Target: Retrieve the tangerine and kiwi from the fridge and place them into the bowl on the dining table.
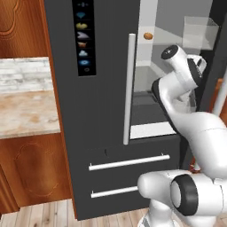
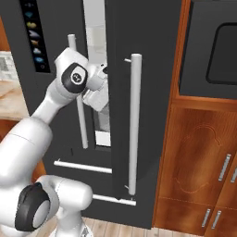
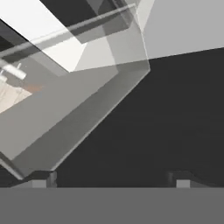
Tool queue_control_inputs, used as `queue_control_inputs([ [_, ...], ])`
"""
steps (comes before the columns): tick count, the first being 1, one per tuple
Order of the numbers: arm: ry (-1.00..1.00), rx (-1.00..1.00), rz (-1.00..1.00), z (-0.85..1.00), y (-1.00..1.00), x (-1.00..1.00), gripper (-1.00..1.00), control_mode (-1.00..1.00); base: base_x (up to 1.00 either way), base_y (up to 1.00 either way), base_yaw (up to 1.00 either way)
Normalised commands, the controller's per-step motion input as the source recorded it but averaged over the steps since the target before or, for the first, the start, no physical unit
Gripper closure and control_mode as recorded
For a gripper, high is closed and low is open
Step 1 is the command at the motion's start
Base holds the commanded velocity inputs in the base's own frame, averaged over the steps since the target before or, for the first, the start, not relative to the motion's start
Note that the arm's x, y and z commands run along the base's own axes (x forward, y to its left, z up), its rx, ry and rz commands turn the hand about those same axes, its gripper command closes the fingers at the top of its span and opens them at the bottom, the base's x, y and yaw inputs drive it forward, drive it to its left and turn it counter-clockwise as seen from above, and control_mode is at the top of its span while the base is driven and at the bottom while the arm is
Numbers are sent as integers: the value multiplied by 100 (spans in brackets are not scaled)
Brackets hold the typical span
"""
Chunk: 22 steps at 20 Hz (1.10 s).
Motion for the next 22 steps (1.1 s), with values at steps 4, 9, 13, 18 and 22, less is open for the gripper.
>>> queue_control_inputs([
  [4, -8, -14, 0, 74, 36, -86, -100, -100, 0, 0, 0],
  [9, -15, -6, 1, 30, 100, -10, -100, -100, 0, 0, 0],
  [13, -30, 23, 0, 0, 100, 0, -100, -100, 0, 0, 0],
  [18, -44, 55, -4, 0, 88, 0, -100, -100, 0, 0, 0],
  [22, -32, 75, 0, -1, 46, 0, -100, -100, 0, 0, 0],
])
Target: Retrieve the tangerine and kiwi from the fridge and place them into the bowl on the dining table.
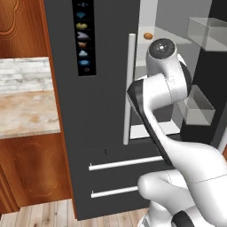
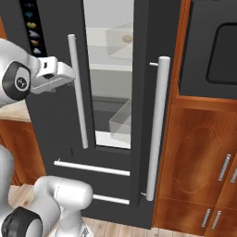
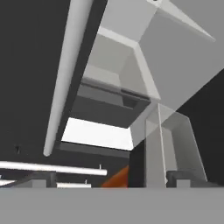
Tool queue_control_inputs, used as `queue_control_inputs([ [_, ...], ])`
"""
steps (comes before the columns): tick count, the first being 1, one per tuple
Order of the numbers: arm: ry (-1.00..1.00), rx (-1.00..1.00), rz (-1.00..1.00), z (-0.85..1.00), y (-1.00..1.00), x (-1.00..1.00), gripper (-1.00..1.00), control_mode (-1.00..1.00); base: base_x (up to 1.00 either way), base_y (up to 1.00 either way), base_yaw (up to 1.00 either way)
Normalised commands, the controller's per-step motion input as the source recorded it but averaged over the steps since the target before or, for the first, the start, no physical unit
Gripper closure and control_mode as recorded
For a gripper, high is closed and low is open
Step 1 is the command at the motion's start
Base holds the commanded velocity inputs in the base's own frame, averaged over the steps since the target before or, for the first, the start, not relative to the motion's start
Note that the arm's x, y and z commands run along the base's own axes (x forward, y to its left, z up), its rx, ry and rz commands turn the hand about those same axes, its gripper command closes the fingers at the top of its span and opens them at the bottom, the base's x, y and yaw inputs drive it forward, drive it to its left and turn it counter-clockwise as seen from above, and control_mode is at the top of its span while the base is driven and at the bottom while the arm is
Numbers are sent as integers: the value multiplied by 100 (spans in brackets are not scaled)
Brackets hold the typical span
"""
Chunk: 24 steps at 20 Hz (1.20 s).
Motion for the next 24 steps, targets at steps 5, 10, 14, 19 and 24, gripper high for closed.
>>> queue_control_inputs([
  [5, -21, 62, 0, 0, 10, 9, -100, -100, 0, 0, 0],
  [10, -20, 6, 0, -5, 30, 58, -100, -100, 0, 0, 0],
  [14, -2, 0, 2, -21, 39, 99, -100, -100, 0, 0, 0],
  [19, 3, 4, 0, -1, -1, 100, -100, -100, 0, 0, 0],
  [24, 6, 4, 0, 0, -1, 100, -100, -100, 0, 0, 0],
])
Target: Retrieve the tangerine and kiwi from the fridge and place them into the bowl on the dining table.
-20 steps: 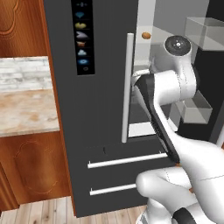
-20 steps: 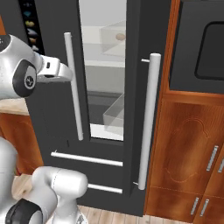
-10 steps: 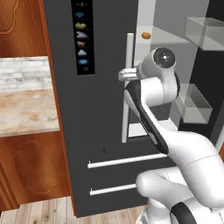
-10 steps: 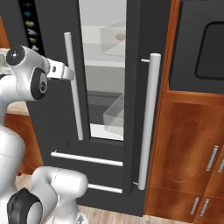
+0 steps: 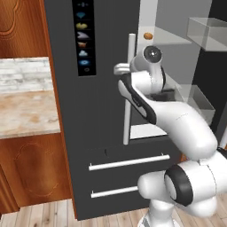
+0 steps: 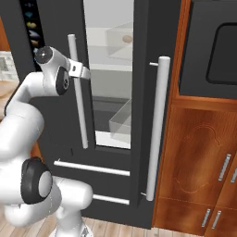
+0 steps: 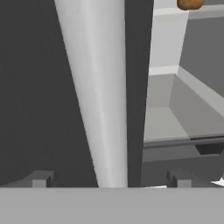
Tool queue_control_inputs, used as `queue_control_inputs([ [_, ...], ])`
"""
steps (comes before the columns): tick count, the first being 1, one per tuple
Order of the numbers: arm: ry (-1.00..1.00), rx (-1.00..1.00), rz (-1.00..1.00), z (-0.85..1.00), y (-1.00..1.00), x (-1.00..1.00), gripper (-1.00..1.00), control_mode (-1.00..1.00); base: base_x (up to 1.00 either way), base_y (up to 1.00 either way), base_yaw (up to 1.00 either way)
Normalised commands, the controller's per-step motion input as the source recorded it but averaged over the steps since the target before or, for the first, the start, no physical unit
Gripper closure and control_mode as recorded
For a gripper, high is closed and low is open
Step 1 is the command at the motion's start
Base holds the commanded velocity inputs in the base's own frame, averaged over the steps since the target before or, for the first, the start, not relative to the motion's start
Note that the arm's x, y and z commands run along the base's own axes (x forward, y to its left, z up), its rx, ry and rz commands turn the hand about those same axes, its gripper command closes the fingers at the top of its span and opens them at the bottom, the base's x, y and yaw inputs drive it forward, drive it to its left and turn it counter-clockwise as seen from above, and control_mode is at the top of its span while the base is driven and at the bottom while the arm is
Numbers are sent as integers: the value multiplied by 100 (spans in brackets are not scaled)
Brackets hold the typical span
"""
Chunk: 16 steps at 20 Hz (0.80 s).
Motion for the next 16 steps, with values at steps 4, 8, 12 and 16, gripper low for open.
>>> queue_control_inputs([
  [4, -1, 1, 4, -20, 0, 89, -100, -100, 0, 0, 0],
  [8, -10, 0, 4, -47, 0, 70, 100, -100, 0, 0, 0],
  [12, -3, 0, 0, -9, 9, 13, 100, -100, 0, 0, 0],
  [16, 1, -2, 16, 8, 55, -96, 100, -100, 0, 0, 0],
])
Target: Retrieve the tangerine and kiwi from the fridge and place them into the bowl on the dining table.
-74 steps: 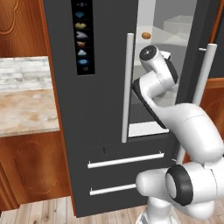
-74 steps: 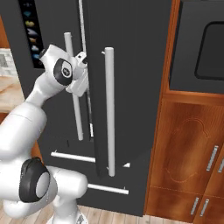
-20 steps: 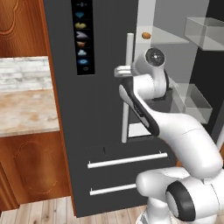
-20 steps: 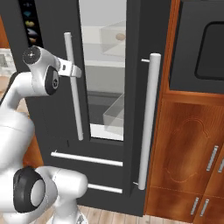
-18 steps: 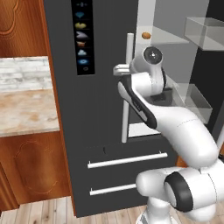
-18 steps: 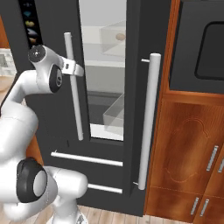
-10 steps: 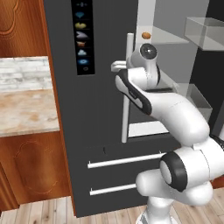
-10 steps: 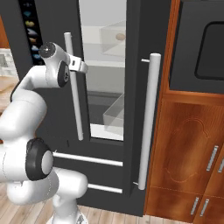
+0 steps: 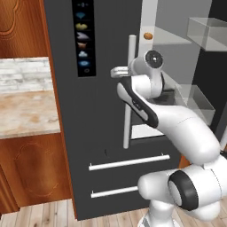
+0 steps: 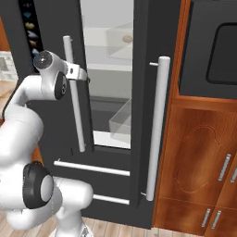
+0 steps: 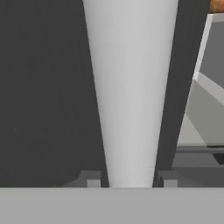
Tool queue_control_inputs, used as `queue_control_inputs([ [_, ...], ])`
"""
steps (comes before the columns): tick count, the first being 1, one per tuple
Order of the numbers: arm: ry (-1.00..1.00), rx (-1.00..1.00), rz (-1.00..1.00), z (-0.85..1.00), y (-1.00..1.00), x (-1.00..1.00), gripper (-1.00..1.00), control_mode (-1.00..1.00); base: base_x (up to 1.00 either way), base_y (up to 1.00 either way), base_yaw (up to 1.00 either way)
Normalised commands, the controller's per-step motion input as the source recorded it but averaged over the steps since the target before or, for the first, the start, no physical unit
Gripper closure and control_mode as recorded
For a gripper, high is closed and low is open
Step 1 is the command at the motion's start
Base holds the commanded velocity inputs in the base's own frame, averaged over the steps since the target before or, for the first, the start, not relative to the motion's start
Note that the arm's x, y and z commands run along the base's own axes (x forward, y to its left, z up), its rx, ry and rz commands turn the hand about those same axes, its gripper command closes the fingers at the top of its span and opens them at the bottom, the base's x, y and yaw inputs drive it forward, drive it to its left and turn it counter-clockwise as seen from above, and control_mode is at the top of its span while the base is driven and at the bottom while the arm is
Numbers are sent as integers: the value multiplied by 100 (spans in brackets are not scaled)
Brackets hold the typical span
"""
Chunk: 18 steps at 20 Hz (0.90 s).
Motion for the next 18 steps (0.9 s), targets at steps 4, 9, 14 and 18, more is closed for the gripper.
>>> queue_control_inputs([
  [4, 11, -5, 22, 23, 78, -100, 100, -100, 0, 0, 0],
  [9, 13, -4, 20, 22, 80, -100, 100, -100, 0, 0, 0],
  [14, 5, -9, 3, 30, 93, -100, 100, -100, 0, 0, 0],
  [18, 0, -14, 0, 50, 89, -100, 100, -100, 0, 0, 0],
])
